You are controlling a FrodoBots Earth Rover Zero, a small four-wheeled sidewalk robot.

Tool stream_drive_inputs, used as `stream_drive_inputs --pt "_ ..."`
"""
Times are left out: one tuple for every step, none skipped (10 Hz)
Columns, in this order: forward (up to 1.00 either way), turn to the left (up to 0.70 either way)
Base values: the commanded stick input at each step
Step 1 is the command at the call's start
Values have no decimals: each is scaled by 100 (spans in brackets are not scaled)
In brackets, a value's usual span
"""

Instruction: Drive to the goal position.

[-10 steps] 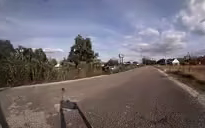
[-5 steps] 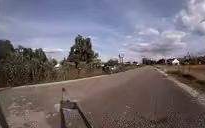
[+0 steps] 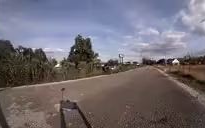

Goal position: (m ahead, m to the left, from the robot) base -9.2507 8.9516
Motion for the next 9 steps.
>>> stream_drive_inputs --pt "4 0" --pt "1 0" --pt "0 0" --pt "2 0" --pt "4 0" --pt "4 0" --pt "2 0" --pt "0 0" --pt "0 0"
